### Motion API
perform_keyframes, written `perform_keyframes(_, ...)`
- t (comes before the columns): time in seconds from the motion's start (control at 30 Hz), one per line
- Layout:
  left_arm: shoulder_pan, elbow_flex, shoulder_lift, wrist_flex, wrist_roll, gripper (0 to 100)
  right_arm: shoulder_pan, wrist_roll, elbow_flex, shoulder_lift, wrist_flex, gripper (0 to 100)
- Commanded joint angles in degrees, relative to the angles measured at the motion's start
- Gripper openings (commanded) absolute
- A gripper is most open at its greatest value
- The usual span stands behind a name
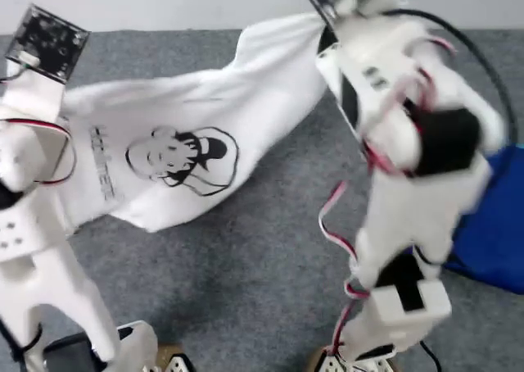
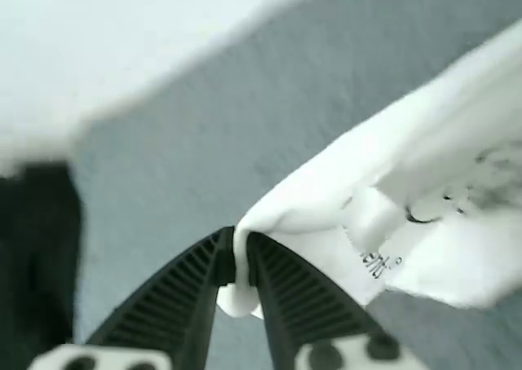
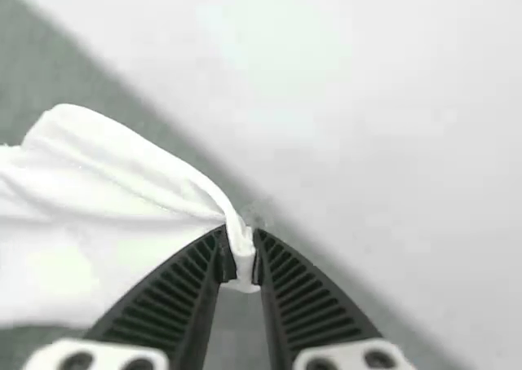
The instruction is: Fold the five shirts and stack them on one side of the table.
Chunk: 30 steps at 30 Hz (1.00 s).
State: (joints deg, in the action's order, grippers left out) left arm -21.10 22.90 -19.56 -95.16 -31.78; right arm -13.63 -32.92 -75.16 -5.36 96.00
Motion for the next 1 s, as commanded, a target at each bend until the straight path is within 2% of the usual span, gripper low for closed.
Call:
perform_keyframes(0.0, 1.23, 10.59, -2.11, 2.64, 0.35, 2, 0.66, -3.78, -2.20, 8.84, -3.65, 0.9)
perform_keyframes(0.17, 1.41, 20.26, -2.11, 2.20, 0.35, 2, 0.92, -8.26, -1.93, 16.84, -7.78, 0.9)
perform_keyframes(0.33, 1.58, 26.51, -2.11, -4.13, 0.18, 2, 0.92, -11.16, -1.93, 22.11, -10.59, 0.9)
perform_keyframes(0.6, 4.48, 27.38, -8.53, -5.45, -4.22, 2, 1.10, -17.85, -1.85, 30.02, -10.59, 0.9)
perform_keyframes(0.73, 6.68, 22.37, -15.91, -5.54, -5.80, 2, 2.68, -19.52, -1.76, 33.19, -10.15, 0.9)
perform_keyframes(0.87, 6.77, 12.26, -23.47, -5.54, -7.21, 2, 8.31, -19.25, -1.76, 34.24, -6.29, 0.9)
perform_keyframes(0.97, 6.77, 4.18, -27.52, -5.10, -8.88, 2, 9.19, -19.25, -0.09, 33.45, -2.15, 1.0)
